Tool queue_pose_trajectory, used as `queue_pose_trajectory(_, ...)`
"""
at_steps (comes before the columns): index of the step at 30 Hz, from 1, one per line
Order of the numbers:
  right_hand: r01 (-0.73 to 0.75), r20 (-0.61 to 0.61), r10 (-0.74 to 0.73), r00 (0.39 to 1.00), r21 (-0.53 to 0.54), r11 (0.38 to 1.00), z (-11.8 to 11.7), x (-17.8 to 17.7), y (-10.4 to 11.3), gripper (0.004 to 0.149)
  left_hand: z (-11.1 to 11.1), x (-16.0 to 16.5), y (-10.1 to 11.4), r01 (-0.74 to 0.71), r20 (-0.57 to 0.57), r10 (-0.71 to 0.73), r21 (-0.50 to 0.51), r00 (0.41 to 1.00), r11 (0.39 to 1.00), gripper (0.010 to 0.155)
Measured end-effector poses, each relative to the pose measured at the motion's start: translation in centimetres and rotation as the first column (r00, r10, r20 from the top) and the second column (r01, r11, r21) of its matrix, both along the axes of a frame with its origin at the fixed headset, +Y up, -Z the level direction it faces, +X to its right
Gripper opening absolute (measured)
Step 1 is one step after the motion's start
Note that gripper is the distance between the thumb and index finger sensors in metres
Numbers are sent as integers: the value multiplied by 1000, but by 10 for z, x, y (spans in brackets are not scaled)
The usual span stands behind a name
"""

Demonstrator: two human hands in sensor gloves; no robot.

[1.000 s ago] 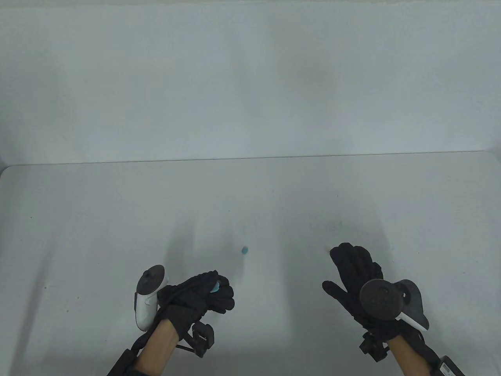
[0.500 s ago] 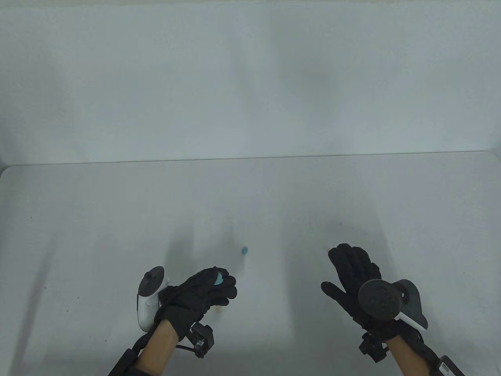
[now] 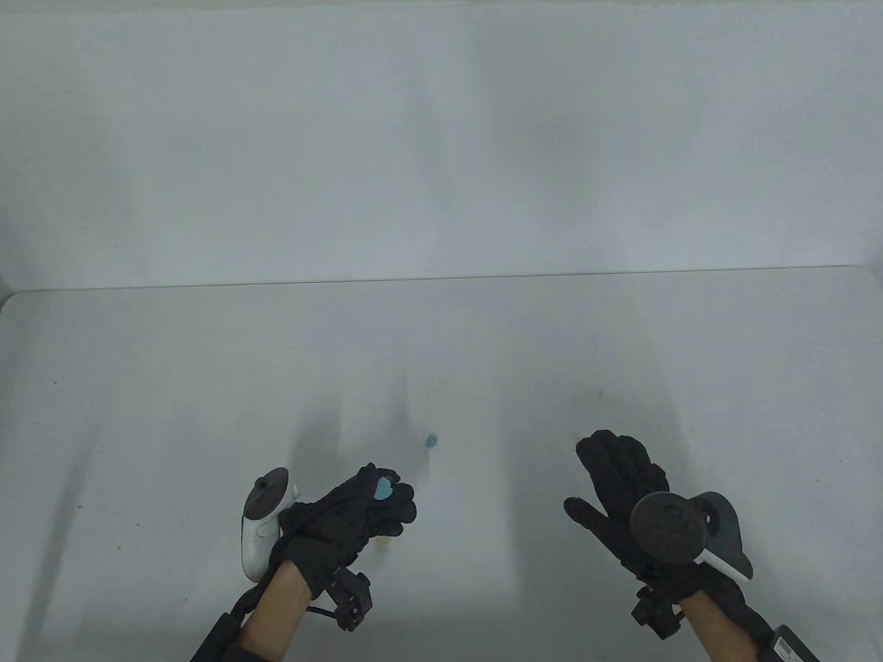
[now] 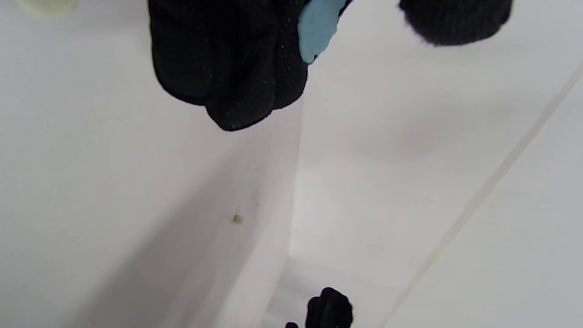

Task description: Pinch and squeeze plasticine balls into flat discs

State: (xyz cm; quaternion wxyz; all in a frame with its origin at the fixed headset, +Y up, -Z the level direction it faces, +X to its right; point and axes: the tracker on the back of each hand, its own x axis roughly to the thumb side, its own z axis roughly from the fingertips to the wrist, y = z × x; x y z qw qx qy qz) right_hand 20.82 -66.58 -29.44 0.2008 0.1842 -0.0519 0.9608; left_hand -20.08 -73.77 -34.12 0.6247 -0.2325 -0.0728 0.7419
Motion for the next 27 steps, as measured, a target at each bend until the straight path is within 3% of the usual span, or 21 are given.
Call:
queue_pose_trajectory(5, 0, -3, 0, 1000, 2, 1000, 0, 0, 1, 76, -1, -3, 5, 175, -45, -174, 33, 984, 984, 49)
queue_pose_trajectory(8, 1, -4, -1, 1000, 5, 1000, 0, 0, 1, 76, -1, -3, 7, 164, -66, -162, 27, 985, 986, 44)
queue_pose_trajectory(12, 0, -5, 0, 1000, 13, 1000, 1, -1, 2, 75, -3, -3, 11, 203, -62, -198, 76, 978, 976, 44)
queue_pose_trajectory(16, -2, -8, 2, 1000, 19, 1000, 1, -1, 2, 75, -2, -9, 3, 160, -111, -159, -4, 981, 987, 46)
queue_pose_trajectory(17, 0, -7, 0, 1000, 24, 1000, 2, -1, 2, 75, -2, -10, 1, 132, -84, -132, -11, 988, 991, 50)
queue_pose_trajectory(18, 3, -7, -3, 1000, 26, 1000, 2, -1, 3, 75, -1, -9, -1, 82, -54, -82, -12, 995, 997, 68)
queue_pose_trajectory(20, 5, -5, -5, 1000, 27, 1000, 2, -1, 2, 75, 0, -7, -2, 2, -24, -2, -15, 1000, 1000, 81)
queue_pose_trajectory(24, 5, 1, -5, 1000, 33, 999, 2, 0, 3, 75, 0, -2, 0, -41, -3, 42, 20, 999, 999, 83)
queue_pose_trajectory(27, 2, 1, -2, 1000, 35, 999, 2, 0, 3, 75, -1, -3, 1, -15, -11, 16, 32, 1000, 999, 75)
